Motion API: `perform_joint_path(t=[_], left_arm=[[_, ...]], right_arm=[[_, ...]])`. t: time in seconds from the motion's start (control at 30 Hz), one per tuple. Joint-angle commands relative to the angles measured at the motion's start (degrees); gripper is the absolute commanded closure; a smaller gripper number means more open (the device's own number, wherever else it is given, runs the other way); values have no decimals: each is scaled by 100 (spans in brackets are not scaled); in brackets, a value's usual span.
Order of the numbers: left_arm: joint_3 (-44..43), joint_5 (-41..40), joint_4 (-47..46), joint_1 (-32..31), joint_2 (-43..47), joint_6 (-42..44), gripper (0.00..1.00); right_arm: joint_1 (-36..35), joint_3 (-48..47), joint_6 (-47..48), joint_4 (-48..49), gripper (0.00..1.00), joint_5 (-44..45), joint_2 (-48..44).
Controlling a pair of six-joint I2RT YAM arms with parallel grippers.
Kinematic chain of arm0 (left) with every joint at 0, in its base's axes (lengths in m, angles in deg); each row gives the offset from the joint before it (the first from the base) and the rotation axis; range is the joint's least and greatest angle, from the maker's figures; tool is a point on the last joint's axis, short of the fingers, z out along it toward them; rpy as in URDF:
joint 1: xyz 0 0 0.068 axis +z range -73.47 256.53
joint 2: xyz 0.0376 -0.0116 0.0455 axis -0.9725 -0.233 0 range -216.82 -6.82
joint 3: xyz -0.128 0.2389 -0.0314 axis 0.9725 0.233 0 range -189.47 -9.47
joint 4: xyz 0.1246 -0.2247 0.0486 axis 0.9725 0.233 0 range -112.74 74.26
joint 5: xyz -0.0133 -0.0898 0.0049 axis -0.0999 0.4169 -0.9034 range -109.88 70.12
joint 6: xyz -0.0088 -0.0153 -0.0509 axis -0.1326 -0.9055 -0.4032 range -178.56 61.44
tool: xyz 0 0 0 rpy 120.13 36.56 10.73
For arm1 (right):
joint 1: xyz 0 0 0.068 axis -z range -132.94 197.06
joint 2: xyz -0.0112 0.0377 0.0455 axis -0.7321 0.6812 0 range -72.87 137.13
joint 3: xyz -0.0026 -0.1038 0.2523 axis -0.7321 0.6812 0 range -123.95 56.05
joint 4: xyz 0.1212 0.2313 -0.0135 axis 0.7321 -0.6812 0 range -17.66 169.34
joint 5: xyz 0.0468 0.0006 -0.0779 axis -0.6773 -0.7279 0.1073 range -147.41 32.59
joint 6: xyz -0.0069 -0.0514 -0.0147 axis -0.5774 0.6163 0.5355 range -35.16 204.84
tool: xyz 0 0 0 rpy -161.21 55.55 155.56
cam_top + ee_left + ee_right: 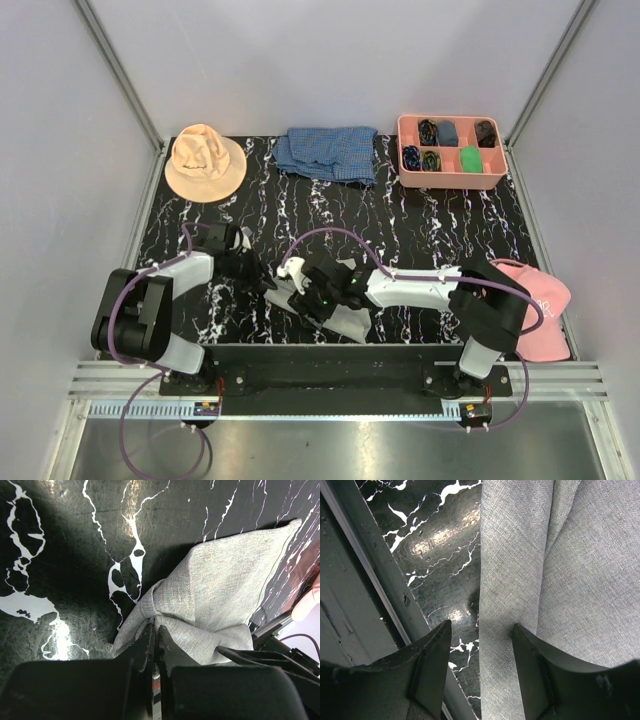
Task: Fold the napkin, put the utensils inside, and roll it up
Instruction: Roll the napkin with the utensil
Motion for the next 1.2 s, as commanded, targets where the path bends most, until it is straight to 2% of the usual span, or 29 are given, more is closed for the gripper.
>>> perform_joint_path(t=[0.0,0.23,0.47,0.53,0.6,0.63,0.67,0.7,0.8,0.83,1.1,1.17], left_arm=[[-167,-66,34,-9,-94,130,100],[-255,-5,34,-9,-6,86,100],[-325,57,43,-9,108,51,97],[-334,92,61,0,135,42,93],[-360,83,69,9,213,59,79],[-378,57,113,26,249,77,72],[-404,39,140,87,353,86,56],[-413,-13,166,123,415,103,49],[-396,-144,210,219,714,112,33],[-387,-198,236,228,784,112,32],[-123,-637,395,237,1593,165,29],[-10,-664,395,237,1794,182,30]], right_arm=[[-67,-36,82,79,41,177,265],[-58,-53,-102,-79,46,774,687],[-111,-203,-261,-203,58,1346,1074],[-111,-299,-261,-290,72,1434,1180],[-111,-378,-226,-343,87,1417,1285],[-111,-379,-191,-343,90,1330,1268],[-102,-361,-156,-343,93,1268,1190],[-102,-318,-129,-326,96,1189,1145],[12,-230,-59,-168,100,610,882],[82,-229,-50,-98,100,78,829],[1013,-431,-147,105,100,-2560,872],[1189,-536,-234,96,100,-2949,1004]])
